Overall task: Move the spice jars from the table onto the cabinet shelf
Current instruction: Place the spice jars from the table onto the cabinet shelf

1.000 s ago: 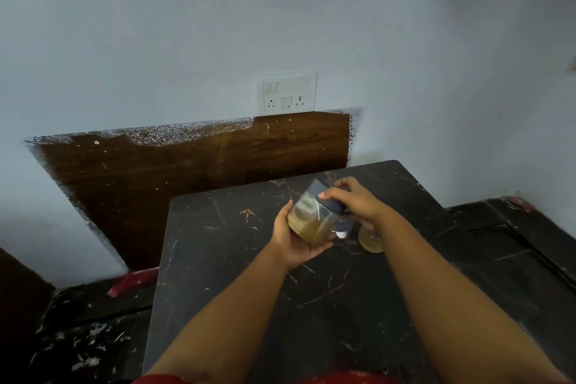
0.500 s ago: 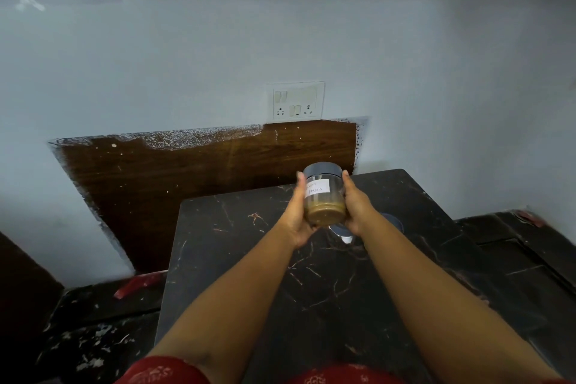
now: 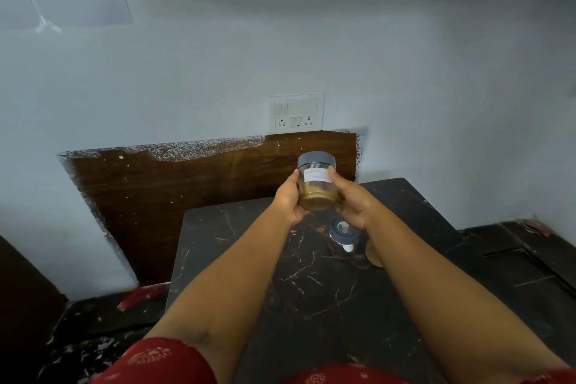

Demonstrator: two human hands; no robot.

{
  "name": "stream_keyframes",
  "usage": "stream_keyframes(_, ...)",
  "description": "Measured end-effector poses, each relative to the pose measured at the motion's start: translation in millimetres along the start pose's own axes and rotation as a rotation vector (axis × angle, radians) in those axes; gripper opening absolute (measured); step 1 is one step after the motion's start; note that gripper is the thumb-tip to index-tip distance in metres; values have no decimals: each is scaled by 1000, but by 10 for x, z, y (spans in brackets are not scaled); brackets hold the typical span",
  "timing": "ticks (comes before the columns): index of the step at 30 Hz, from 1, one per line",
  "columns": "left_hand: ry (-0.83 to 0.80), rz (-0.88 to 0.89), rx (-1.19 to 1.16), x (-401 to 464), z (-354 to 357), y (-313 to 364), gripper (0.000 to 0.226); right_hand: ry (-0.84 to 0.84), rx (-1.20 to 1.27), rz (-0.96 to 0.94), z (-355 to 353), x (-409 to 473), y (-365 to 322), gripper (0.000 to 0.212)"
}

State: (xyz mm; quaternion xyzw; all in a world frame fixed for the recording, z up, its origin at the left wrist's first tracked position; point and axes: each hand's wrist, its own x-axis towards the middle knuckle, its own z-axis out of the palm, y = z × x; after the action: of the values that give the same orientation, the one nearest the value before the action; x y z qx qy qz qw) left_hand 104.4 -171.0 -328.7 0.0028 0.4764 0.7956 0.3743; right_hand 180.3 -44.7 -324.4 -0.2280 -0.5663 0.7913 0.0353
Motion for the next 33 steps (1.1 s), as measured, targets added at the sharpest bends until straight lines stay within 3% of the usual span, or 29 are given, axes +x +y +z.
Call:
stream_keyframes(3,-43,63,23,52,57,79,54,38,-257,-73,24,63,-34,110)
stream_keyframes(7,-37,126,40,157,173,213,62,170,-581,-272,29,149,-133,101)
stream_keyframes(11,-67,216,90,252,358,405,49,237,-744,-458,26,215,-419,100)
stream_keyframes(17,-93,312,69,277,881,979,35,284,-640,-622,126,305,-1063,101)
stream_keyframes(21,-126,440,49,224,1337,1359,61,295,-647,-742,217,303,-1638,103)
stream_keyframes(25,-166,600,72,103,1748,1768,60,344,-614,-904,301,230,-2244,104)
stream_keyframes(29,-136,754,188,60,2175,2116,75,400,-586,-1033,275,165,-2843,103)
stream_keyframes(33,-82,817,273,75,2556,2505,70,421,-566,-1116,186,181,-3396,105)
